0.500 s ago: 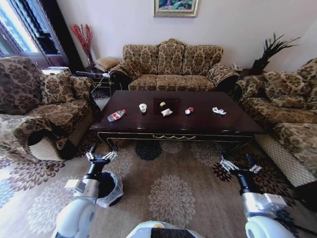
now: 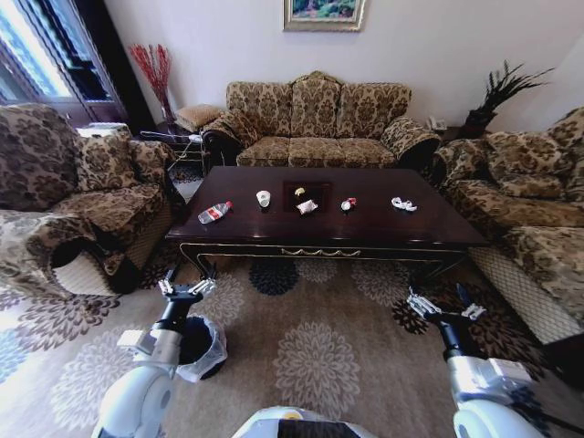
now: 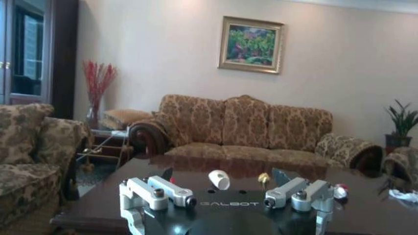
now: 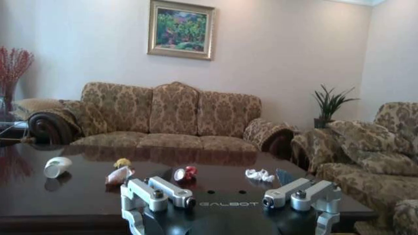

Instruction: Move to the front of the table and place the trash on the table into the trash bin.

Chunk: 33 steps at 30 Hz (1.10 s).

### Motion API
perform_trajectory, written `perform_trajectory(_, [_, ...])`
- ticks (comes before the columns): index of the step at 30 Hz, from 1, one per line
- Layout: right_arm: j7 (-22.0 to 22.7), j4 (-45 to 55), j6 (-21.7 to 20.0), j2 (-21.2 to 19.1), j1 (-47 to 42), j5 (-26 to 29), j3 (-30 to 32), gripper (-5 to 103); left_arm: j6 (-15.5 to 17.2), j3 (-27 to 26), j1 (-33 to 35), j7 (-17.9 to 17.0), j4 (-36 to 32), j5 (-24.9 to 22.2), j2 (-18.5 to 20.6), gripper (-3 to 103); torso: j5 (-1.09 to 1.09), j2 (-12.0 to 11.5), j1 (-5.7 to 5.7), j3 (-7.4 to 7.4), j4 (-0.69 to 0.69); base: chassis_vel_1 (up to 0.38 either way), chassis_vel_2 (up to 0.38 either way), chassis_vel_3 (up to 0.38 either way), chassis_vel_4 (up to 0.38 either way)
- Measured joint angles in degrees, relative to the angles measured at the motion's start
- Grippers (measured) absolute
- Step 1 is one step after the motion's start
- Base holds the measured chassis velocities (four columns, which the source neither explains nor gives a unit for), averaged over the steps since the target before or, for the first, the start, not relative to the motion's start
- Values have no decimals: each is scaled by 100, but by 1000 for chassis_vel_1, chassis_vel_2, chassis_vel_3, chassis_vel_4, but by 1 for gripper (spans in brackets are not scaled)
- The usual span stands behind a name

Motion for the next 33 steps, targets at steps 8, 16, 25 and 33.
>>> perform_trajectory(8, [-63, 84, -4, -10, -15, -9, -9, 100, 1, 6, 8, 27, -2, -32, 4, 100, 0, 0, 0, 0, 0, 0, 0, 0, 0])
perform_trajectory(16, [-78, 55, 28, 5, -12, -6, 17, 100, -53, 8, 31, 135, 31, -24, -7, 100, 0, 0, 0, 0, 0, 0, 0, 0, 0])
perform_trajectory(25, [-59, 45, 47, -11, -20, -4, 44, 100, -77, 29, 17, 147, 42, -6, -10, 100, 0, 0, 0, 0, 0, 13, 16, 17, 9])
perform_trajectory(33, [-58, 13, 71, -24, -20, -6, 44, 100, -165, 58, 2, 126, 65, 66, -19, 100, 0, 0, 0, 0, 2, 56, 66, 61, 69])
